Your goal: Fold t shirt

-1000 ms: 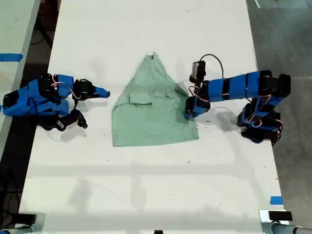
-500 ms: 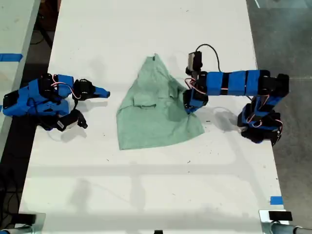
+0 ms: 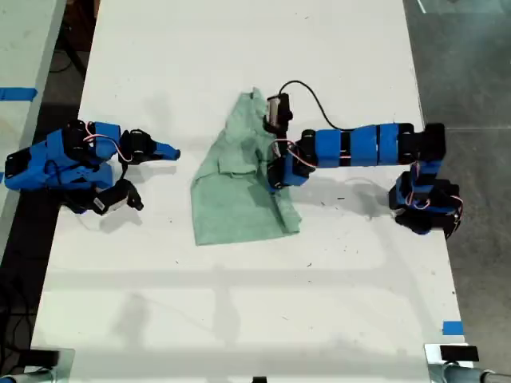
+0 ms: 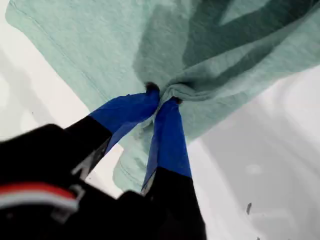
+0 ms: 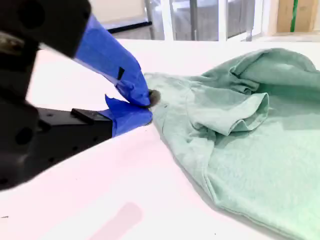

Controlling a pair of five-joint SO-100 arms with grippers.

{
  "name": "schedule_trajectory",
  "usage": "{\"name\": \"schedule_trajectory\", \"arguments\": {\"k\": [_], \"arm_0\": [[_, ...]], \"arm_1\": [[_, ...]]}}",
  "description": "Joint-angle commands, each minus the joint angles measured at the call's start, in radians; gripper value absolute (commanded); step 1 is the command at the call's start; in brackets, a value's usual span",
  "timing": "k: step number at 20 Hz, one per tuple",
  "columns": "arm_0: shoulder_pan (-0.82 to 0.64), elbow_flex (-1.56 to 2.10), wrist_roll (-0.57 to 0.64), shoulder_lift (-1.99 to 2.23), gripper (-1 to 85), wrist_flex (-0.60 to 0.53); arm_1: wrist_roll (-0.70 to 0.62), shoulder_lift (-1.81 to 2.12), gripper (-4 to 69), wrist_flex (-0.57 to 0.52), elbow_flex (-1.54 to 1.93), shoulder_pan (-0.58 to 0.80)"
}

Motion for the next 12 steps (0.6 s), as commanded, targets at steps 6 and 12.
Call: {"name": "schedule_trajectory", "arguments": {"k": [6,12], "arm_0": [[-0.002,0.009,0.005,0.006,0.1,-0.006],[0.0,0.008,0.006,0.006,0.1,-0.006]], "arm_1": [[-0.043,-0.166,18.8,-0.095,-0.195,-0.057],[-0.058,0.018,31.9,0.008,-0.198,-0.072]]}}
